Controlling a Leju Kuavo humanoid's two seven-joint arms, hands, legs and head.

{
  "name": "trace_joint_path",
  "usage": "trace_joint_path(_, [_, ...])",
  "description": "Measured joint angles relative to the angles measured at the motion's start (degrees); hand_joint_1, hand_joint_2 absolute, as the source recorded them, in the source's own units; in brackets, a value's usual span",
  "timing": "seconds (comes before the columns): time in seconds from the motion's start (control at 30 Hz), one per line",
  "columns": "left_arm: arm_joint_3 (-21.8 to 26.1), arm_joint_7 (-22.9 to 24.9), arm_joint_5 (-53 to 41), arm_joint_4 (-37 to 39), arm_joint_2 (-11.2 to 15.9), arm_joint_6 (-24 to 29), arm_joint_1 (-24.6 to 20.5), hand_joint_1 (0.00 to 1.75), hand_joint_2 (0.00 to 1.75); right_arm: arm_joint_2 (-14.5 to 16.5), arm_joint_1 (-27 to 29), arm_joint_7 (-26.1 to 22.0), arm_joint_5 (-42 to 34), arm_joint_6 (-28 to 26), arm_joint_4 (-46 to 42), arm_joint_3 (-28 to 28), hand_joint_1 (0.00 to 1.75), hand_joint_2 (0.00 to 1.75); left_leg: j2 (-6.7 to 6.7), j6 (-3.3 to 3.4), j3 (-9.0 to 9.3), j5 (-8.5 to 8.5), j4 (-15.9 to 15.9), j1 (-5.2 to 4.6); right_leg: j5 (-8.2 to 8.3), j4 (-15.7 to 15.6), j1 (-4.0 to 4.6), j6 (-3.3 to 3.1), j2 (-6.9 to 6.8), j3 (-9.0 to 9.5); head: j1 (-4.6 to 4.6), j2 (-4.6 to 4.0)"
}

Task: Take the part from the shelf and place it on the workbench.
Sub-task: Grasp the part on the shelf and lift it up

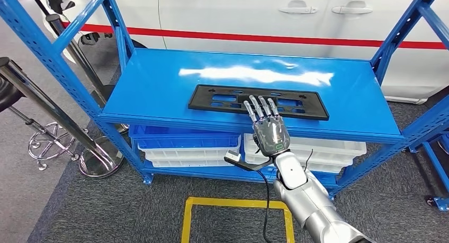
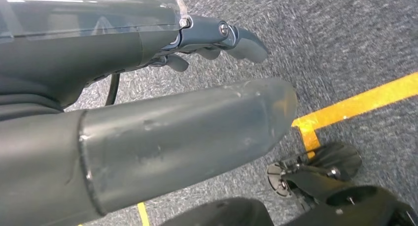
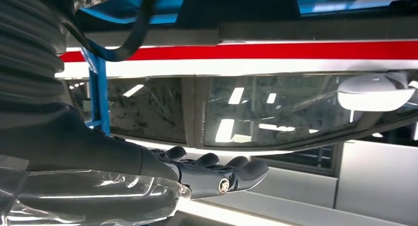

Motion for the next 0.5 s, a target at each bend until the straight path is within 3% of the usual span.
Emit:
trace_joint_path(0.07, [0.01, -0.06, -0.08, 0.00, -0.01, 0.03, -0.05, 0.00, 0.00, 0.01, -0.49, 0.46, 0.00, 0.00, 0.36, 1.44, 0.00, 1.75, 0.02, -0.68, -1.13, -1.76, 2.63, 0.13, 0.18, -0.38, -0.28, -0.61, -0.10, 0.22, -0.01, 0.00])
trace_joint_path(0.17, [0.01, -0.18, -0.20, 0.01, -0.02, 0.04, 0.02, 0.00, 0.00, 0.05, -0.92, 0.82, 0.00, 0.00, 0.94, 3.32, 0.00, 1.75, 0.04, -1.38, -6.15, -6.70, 13.13, 0.39, 0.14, -0.45, -0.33, -1.04, -0.28, 0.30, -0.02, 0.00])
trace_joint_path(0.2, [0.01, -0.21, -0.30, 0.01, -0.01, 0.04, 0.07, 0.00, 0.00, 0.08, -0.93, 0.99, 0.00, 0.00, 1.16, 4.03, 0.00, 1.75, 0.05, -1.47, -7.39, -7.18, 15.47, 0.43, 0.09, -0.39, -0.31, -1.07, -0.29, 0.29, -0.02, 0.00])
trace_joint_path(0.23, [0.02, -0.24, -0.40, 0.02, -0.01, 0.03, 0.11, 0.00, 0.00, 0.11, -0.95, 1.22, 0.00, 0.00, 1.37, 4.80, 0.00, 1.75, 0.05, -1.47, -7.67, -6.57, 15.78, 0.44, 0.03, -0.32, -0.30, -1.07, -0.29, 0.31, -0.02, 0.01])
trace_joint_path(0.27, [0.02, -0.27, -0.50, 0.02, 0.00, 0.03, 0.11, 0.00, 0.00, 0.15, -1.00, 1.43, 0.00, 0.00, 1.54, 5.56, 0.00, 1.75, 0.05, -1.36, -6.83, -4.92, 13.77, 0.43, -0.04, -0.25, -0.30, -1.04, -0.26, 0.37, -0.02, 0.01])
trace_joint_path(0.3, [0.03, -0.30, -0.57, 0.01, 0.01, 0.03, 0.07, 0.00, 0.00, 0.18, -1.09, 1.57, 0.00, 0.00, 1.64, 6.23, 0.00, 1.75, 0.05, -1.14, -4.99, -2.68, 9.85, 0.42, -0.14, -0.20, -0.30, -0.96, -0.22, 0.48, -0.02, 0.01])
trace_joint_path(0.37, [0.03, -0.34, -0.63, 0.00, 0.01, 0.03, -0.05, 0.00, 0.00, 0.20, -1.40, 1.74, 0.00, 0.00, 1.79, 7.28, 0.00, 1.75, 0.04, -0.55, -1.44, 0.13, 2.41, 0.21, -0.31, -0.13, -0.14, -0.60, -0.17, 0.61, -0.01, 0.00])
trace_joint_path(0.4, [0.03, -0.35, -0.67, 0.00, 0.01, 0.04, -0.10, 0.00, 0.00, 0.21, -1.54, 1.81, 0.00, 0.00, 1.87, 7.69, 0.00, 1.75, 0.02, -0.27, -0.55, 0.54, 0.49, 0.08, -0.35, -0.12, -0.07, -0.33, -0.16, 0.60, -0.01, 0.00])
trace_joint_path(0.5, [0.05, -0.34, -0.74, 0.00, -0.02, 0.05, -0.09, 0.00, 0.00, 0.33, -1.76, 1.89, 0.00, 0.00, 2.10, 8.62, 0.00, 1.75, -0.01, 0.57, -0.16, 0.71, -0.51, 0.02, -0.31, -0.35, -0.06, 0.64, -0.17, 0.70, -0.01, 0.00])
